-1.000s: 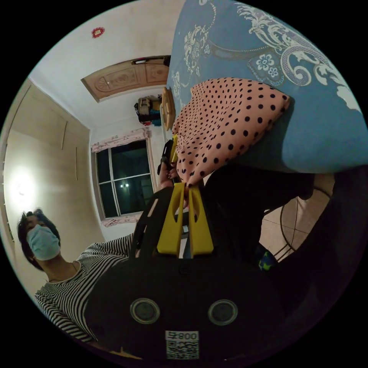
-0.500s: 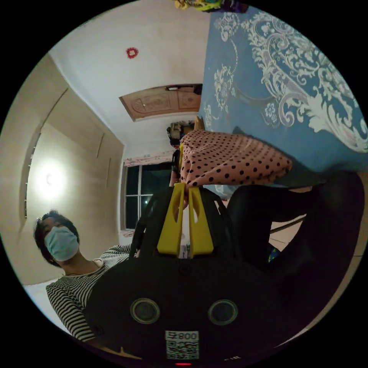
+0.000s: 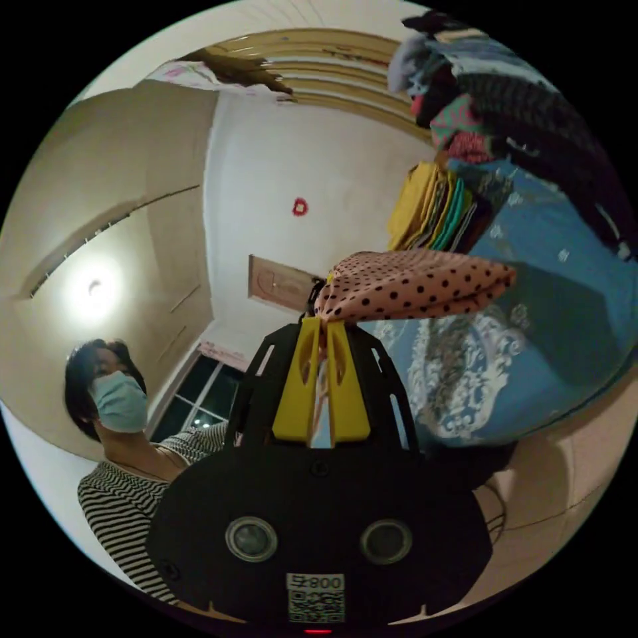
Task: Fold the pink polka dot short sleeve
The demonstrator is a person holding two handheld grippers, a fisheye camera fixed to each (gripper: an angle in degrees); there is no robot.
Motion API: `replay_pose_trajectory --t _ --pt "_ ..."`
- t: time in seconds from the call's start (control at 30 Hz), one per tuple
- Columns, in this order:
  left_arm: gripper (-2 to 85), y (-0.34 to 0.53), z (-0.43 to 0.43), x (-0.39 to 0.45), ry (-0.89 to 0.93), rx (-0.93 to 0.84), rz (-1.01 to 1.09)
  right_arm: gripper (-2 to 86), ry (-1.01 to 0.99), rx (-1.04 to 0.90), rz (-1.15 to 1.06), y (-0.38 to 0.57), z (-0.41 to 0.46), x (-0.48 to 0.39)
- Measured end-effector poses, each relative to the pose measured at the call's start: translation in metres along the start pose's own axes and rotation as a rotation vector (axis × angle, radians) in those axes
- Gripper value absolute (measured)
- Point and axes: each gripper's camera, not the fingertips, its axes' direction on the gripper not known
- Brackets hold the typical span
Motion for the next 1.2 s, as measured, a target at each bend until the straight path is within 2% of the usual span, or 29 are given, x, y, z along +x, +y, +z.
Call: replay_pose_trajectory --t 0.1,0.23,0.3,0.37,0.5,0.67,0.8,0.87,1.0,1.1,1.2 --pt "4.9 -0.02 0.065 -0.071 -0.085 -0.086 -0.024 1.3 0.14 0.017 0.029 -0.011 -0.027 0.014" --pt "4.5 -0.021 0.134 -0.209 -0.234 -0.224 -0.208 1.3 0.315 -0.015 0.217 -0.002 -0.034 0.086" --pt "4.2 -0.016 0.15 -0.261 -0.326 -0.262 -0.286 1.4 0.302 -0.048 0.354 0.008 -0.03 0.122" --pt "3.9 -0.014 0.162 -0.31 -0.313 -0.251 -0.305 1.4 0.264 -0.073 0.439 0.016 -0.025 0.139" --pt "4.0 -0.026 0.182 -0.359 -0.29 -0.262 -0.27 1.6 0.191 -0.046 0.463 0.012 -0.033 0.132" --pt "4.6 -0.036 0.215 -0.421 -0.393 -0.323 -0.178 1.7 0.211 -0.1 0.434 -0.006 -0.045 0.113" --pt "4.5 -0.024 0.215 -0.461 -0.415 -0.22 -0.197 1.7 0.156 -0.057 0.466 -0.01 -0.066 0.106" --pt "3.9 -0.012 0.215 -0.475 -0.504 -0.162 -0.164 1.6 0.14 -0.03 0.475 -0.009 -0.078 0.1" --pt "2.5 0.012 0.232 -0.492 -0.552 -0.154 -0.086 1.0 0.112 0.041 0.516 -0.001 -0.108 0.087" --pt "1.5 0.032 0.264 -0.509 -0.53 -0.204 -0.022 0.5 0.116 0.126 0.512 0.001 -0.132 0.069" --pt "0.8 0.048 0.309 -0.531 -0.546 -0.317 0.029 0.2 0.158 0.188 0.413 -0.02 -0.151 0.038"
